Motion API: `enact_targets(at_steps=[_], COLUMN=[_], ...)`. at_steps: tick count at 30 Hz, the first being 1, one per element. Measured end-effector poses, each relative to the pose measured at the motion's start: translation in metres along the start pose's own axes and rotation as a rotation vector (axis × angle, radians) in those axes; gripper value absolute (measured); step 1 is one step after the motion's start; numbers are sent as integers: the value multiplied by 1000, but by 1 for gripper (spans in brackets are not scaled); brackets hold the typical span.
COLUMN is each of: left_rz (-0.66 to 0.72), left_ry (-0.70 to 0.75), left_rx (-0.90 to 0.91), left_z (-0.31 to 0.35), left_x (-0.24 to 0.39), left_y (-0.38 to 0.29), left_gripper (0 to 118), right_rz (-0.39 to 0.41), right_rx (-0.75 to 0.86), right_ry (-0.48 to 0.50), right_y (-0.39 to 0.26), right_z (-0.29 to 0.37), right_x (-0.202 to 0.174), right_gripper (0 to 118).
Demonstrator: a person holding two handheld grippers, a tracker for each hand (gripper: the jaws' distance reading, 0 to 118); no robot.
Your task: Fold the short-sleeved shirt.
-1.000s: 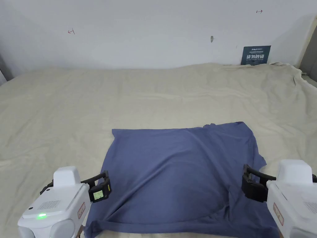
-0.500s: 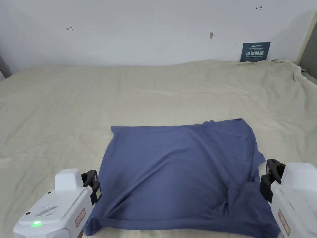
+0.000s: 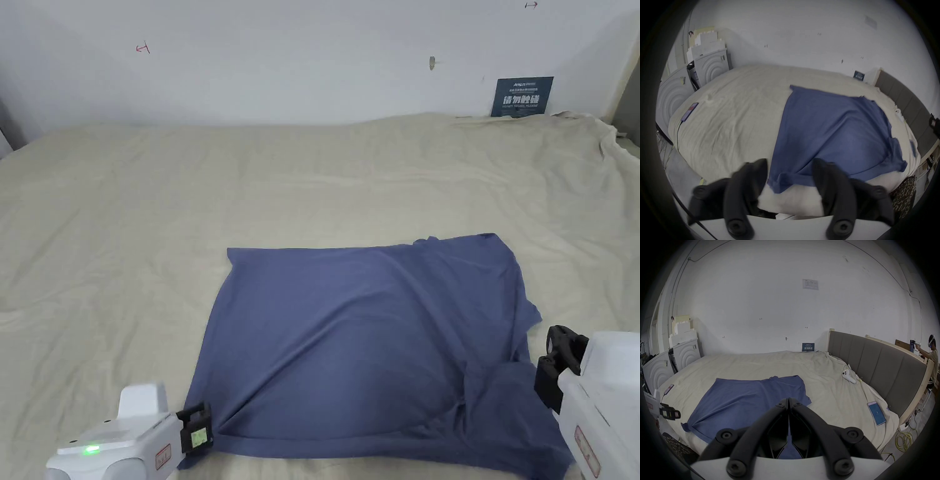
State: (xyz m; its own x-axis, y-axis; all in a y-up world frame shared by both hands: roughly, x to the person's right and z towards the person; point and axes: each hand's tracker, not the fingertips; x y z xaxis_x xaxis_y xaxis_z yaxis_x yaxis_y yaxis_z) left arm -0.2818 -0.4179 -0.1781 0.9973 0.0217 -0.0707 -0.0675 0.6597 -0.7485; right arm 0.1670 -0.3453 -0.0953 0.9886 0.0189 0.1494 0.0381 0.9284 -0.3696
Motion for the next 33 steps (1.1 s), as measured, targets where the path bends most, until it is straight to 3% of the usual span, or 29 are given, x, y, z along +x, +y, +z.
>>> enact_targets(at_steps=[1,10,12,14,16,17,24,25,28,29,33], left_rz=[14,81,74,54,40,20,44,50,48,47,43], left_ry=[10,20,10,-46,-43,-55,-91,-97,-105,-106,-117], left_rx=[-18,-184,-190,-218,-212,-206,-159,-150,-140,-135,-125], left_z=[-8,-59,-63,-64,-63,-64,-53,-50,-43,-42,-37], left_x=[-2,-17,-16,-13,-7,-5,-3,-5,-8,-9,-10], left_y=[-5,-25,-25,-25,-22,-22,-11,-10,-8,-8,-7], left_gripper=[90,88,74,43,26,9,4,4,4,4,4], right_rz=[1,0,-2,-3,3,5,-38,-51,-85,-92,-113], right_rx=[-3,-37,-43,-54,-65,-68,-161,-193,-267,-314,-433], right_ry=[-1,1,2,5,5,3,5,7,1,5,4], right_y=[-1,-7,-6,-7,-7,-7,-20,-25,-43,-50,-80], right_z=[0,-2,-2,-3,-4,-4,-13,-16,-26,-31,-45], right_x=[0,3,3,4,5,5,14,16,24,26,28], right_gripper=[0,0,0,0,0,0,2,8,87,107,108])
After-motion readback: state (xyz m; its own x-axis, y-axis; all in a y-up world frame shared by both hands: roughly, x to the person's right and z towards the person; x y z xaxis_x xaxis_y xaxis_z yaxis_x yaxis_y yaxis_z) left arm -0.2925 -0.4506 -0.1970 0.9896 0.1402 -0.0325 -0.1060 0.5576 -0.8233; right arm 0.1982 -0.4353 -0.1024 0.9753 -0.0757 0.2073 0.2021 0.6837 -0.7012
